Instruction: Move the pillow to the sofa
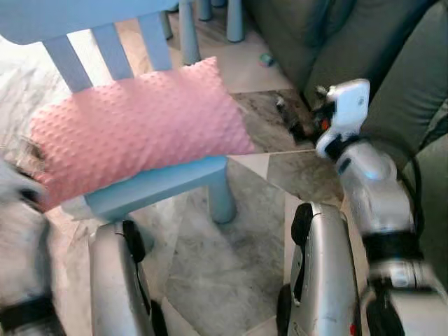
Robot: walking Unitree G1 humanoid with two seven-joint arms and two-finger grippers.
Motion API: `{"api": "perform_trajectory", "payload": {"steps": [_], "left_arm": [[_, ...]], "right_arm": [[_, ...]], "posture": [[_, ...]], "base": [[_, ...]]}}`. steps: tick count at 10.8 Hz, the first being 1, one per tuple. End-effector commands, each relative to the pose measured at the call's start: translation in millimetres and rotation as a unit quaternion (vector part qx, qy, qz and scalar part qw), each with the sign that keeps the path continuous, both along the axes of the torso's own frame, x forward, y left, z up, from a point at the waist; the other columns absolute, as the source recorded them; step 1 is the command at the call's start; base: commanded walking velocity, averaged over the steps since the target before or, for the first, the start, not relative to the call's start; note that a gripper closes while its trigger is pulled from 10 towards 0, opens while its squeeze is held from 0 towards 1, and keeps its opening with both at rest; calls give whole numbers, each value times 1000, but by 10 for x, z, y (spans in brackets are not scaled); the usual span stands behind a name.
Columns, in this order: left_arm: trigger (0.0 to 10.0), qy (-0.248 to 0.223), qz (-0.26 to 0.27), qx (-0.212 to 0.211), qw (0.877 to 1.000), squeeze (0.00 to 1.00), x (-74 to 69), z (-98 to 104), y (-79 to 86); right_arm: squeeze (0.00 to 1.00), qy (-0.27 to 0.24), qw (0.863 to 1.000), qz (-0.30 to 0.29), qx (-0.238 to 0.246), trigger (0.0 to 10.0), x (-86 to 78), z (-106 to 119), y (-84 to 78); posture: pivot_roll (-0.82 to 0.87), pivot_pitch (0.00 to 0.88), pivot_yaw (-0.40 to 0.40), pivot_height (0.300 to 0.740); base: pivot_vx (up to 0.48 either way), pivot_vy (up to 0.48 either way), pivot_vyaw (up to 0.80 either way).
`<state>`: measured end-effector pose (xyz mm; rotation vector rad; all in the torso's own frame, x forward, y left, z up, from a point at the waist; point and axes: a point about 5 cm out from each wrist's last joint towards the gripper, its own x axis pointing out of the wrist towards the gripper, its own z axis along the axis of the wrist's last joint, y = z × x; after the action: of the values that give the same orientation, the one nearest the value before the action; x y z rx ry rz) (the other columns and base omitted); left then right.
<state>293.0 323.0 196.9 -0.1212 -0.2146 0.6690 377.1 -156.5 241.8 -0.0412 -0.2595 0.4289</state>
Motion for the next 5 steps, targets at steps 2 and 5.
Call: {"api": "perform_trajectory", "payload": {"steps": [2,5], "left_arm": [[10000,7,7,-35,999,0,66,5,205],[10000,39,-47,-148,987,0,299,-143,231]], "right_arm": [[0,14,997,71,23,10000,101,79,221],[0,77,985,144,64,10000,283,61,587]], "posture": [[-177,287,40,316],[-137,301,35,316]], "base": [[0,0,0],[0,0,0]]}}
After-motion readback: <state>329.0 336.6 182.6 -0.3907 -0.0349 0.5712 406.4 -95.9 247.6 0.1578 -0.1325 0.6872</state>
